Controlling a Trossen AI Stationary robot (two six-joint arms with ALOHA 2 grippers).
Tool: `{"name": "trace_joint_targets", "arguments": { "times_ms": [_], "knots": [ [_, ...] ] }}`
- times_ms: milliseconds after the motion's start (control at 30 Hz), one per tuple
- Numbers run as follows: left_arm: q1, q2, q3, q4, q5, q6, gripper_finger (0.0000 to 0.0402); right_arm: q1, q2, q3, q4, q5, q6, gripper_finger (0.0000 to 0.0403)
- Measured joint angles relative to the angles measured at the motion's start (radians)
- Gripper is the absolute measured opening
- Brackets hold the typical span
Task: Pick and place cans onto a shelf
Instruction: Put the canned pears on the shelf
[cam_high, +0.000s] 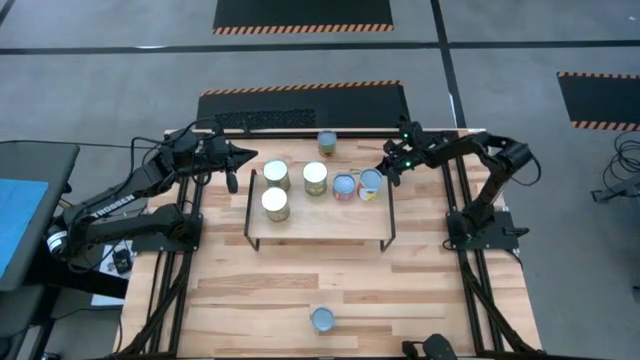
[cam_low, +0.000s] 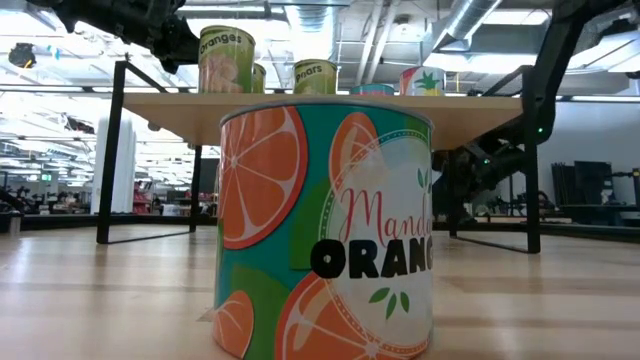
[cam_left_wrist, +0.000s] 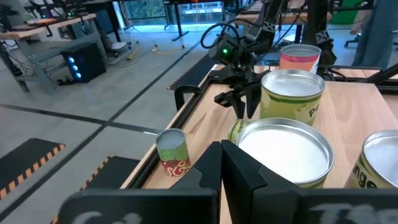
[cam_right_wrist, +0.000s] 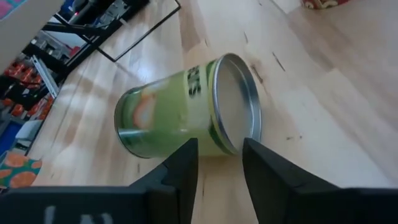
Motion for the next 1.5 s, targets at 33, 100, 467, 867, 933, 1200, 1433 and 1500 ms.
{"name": "trace_joint_targets", "arguments": {
  "times_ms": [33,100,467,867,933,1200,1433,1500],
  "knots": [
    [0.0,0.0,0.0,0.0,0.001,0.0,0.0,0.005,0.01,0.005,0.01,-0.001,0.003,0.0147],
    [0.0,0.0,0.0,0.0,0.002,-0.001,0.0,0.018,0.033,0.023,0.015,-0.01,0.004,0.014],
    [-0.002,0.0,0.0,-0.01,0.015,-0.001,0.0,0.04,0.049,0.077,0.03,-0.029,-0.035,0.0106],
    [-0.002,0.0,0.0,-0.008,-0.056,-0.023,0.0,-0.025,-0.034,0.077,0.025,0.026,-0.042,0.009],
    [-0.002,0.003,0.0,-0.007,-0.078,-0.024,0.0,-0.035,-0.05,0.077,0.021,0.045,-0.048,0.0074],
    [0.059,0.004,0.0,0.006,-0.125,-0.02,0.0,-0.043,-0.096,0.077,-0.019,0.081,-0.122,0.001],
    [0.198,0.039,0.03,0.057,-0.018,-0.03,0.0,-0.047,-0.153,0.037,-0.037,0.197,-0.176,0.0006],
    [0.238,0.078,0.061,0.071,0.043,-0.042,0.0,-0.047,-0.184,-0.004,0.013,0.243,-0.176,0.0006]
  ]
}}
